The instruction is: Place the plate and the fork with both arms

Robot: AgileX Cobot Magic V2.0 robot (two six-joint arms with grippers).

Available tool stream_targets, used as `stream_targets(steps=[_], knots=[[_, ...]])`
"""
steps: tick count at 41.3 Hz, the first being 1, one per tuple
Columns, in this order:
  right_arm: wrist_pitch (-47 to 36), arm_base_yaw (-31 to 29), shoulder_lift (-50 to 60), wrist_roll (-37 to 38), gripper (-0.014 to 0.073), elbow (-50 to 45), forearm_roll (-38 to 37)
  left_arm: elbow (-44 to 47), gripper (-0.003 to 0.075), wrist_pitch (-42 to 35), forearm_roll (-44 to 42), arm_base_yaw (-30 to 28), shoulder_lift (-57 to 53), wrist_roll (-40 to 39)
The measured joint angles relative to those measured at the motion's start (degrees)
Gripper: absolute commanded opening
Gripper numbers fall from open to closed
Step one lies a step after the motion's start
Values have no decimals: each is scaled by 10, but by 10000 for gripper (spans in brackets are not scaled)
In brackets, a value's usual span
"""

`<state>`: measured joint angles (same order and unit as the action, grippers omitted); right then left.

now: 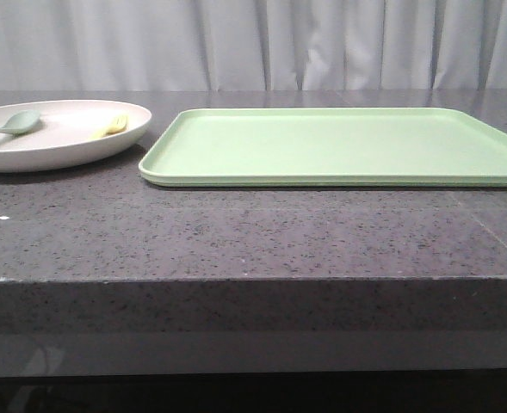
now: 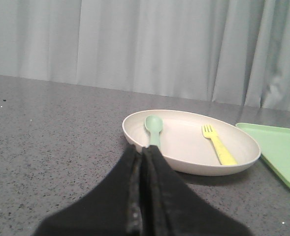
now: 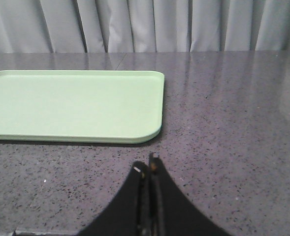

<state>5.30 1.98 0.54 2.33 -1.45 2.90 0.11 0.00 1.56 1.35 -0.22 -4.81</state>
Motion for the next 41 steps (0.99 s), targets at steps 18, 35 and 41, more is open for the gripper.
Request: stream_targets(steps=[18,35,41], knots=[[0,0,0,0,-68,0,0,0,-20,0,0,0,0,0],[0,0,0,0,-68,0,0,0,-20,0,0,0,0,0],[-13,0,0,0,-68,0,0,0,-20,-27,0,0,0,0]])
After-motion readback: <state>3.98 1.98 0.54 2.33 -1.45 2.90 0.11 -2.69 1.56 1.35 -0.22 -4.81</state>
